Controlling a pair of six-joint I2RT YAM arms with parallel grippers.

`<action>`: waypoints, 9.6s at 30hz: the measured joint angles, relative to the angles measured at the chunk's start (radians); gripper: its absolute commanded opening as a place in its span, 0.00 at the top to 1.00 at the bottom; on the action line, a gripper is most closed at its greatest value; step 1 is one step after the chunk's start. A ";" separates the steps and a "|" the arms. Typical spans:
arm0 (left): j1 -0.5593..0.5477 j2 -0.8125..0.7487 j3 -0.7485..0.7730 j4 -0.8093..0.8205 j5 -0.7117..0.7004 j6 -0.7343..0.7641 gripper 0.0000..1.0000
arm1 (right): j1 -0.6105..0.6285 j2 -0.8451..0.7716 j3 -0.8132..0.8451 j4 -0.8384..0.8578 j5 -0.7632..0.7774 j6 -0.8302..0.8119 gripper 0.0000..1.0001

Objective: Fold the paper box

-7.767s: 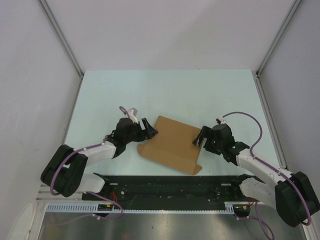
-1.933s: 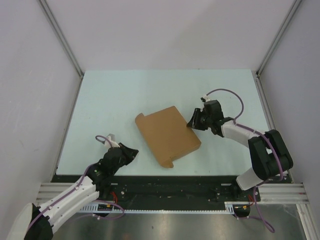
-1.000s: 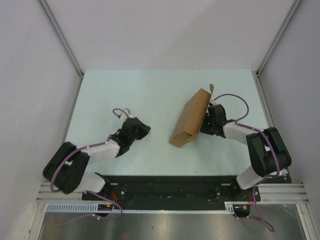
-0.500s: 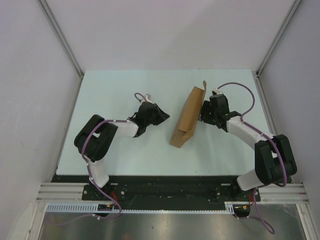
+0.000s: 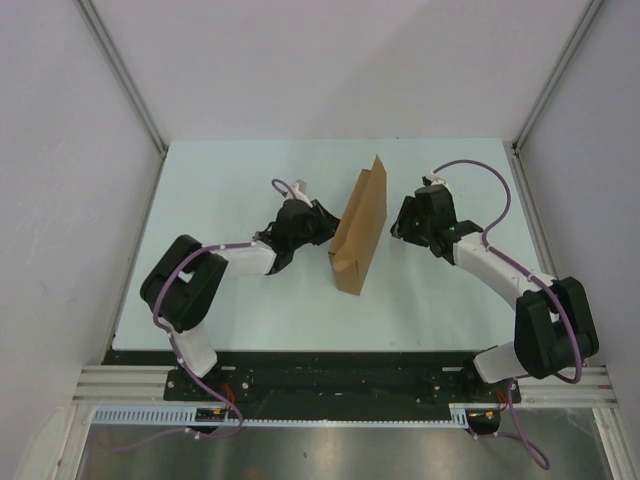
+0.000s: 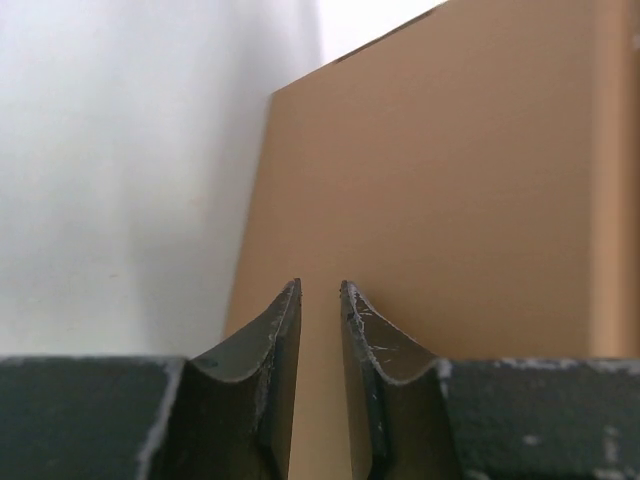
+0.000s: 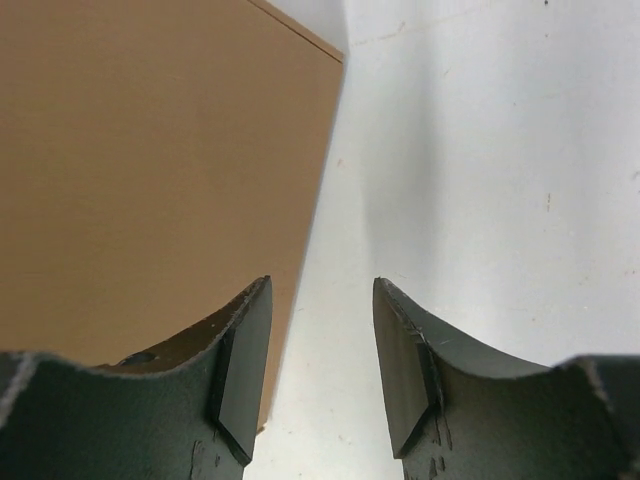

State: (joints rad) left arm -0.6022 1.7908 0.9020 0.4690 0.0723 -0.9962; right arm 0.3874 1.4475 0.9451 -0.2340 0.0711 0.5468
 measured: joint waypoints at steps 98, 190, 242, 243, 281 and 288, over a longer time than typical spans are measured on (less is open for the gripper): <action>0.160 -0.228 -0.151 -0.079 -0.089 -0.016 0.71 | -0.210 0.030 0.241 -0.076 -0.076 0.003 0.38; -0.291 -0.212 -0.204 0.106 -0.147 -0.072 0.74 | -0.168 0.771 0.787 -0.285 -1.001 -0.146 0.33; 0.110 -0.908 -0.208 -0.639 -0.378 0.344 0.15 | 0.658 -0.371 0.336 -0.894 0.674 0.017 0.25; 0.127 -0.907 -0.204 -0.629 -0.367 0.352 0.15 | 0.665 -0.365 0.319 -0.900 0.689 0.029 0.26; 0.330 -0.508 -0.153 0.198 0.331 0.663 0.25 | 0.579 -0.377 0.182 -0.740 0.776 0.026 0.67; 0.329 -0.504 -0.184 0.227 0.324 0.654 0.25 | 0.570 -0.339 0.165 -0.709 0.747 0.021 0.75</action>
State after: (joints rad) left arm -0.2729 1.2873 0.7181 0.6960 0.3965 -0.3420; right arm 0.9573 1.1084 1.1103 -0.9428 0.8181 0.5682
